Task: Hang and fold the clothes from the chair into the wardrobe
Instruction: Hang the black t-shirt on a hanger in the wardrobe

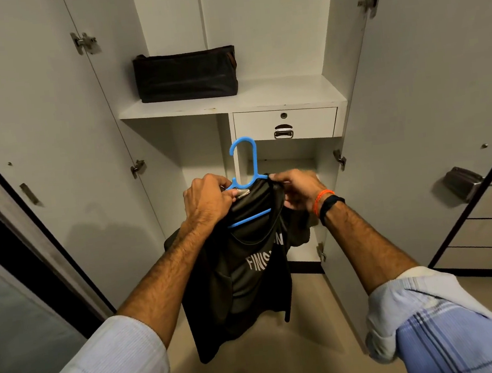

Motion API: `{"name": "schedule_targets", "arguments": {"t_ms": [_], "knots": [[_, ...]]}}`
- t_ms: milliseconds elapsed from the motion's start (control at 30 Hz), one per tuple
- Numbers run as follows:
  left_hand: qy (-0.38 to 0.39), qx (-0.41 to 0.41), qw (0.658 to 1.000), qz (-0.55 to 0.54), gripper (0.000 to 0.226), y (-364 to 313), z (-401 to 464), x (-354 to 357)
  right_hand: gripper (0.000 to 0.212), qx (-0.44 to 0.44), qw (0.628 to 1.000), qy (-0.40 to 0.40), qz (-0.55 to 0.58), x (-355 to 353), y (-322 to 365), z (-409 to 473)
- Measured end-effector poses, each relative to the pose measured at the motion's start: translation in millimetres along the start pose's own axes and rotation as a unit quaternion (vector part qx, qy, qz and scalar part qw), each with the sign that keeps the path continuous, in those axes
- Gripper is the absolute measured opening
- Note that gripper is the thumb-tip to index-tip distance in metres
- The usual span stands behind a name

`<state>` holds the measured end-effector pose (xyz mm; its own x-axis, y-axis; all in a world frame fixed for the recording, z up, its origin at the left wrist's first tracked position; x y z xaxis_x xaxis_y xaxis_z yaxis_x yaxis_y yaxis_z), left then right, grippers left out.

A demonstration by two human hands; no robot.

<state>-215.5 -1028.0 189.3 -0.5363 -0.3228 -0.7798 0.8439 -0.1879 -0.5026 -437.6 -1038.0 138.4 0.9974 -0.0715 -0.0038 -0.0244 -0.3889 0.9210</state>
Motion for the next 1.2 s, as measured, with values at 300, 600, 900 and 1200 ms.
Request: {"name": "schedule_targets", "arguments": {"t_ms": [300,600,900,1200], "knots": [[0.013,0.024,0.999,0.021,0.024,-15,-5,4,0.012,-0.404,0.797,-0.194,-0.406,12,64,-34],[0.016,-0.010,1.000,-0.022,0.021,6,-3,0,0.015,-0.336,0.866,-0.095,-0.358,-8,44,-5],[0.022,-0.006,1.000,-0.004,0.020,9,4,-4,0.004,-0.320,0.886,-0.089,-0.325,-11,45,3],[0.014,-0.012,1.000,-0.016,0.015,17,6,-11,0.015,-0.286,0.896,-0.133,-0.313,-22,45,9]]}}
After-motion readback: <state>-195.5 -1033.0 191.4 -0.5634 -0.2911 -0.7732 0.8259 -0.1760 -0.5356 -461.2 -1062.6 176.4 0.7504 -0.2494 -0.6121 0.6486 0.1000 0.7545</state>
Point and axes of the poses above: each hand's wrist, its own z-axis towards the middle knuckle, its own x-axis out of the palm, y = z × x, the point moved 9 cm from there along z, towards the middle knuckle, and after that the axes turned 6 degrees about x, right-handed, at the moved point
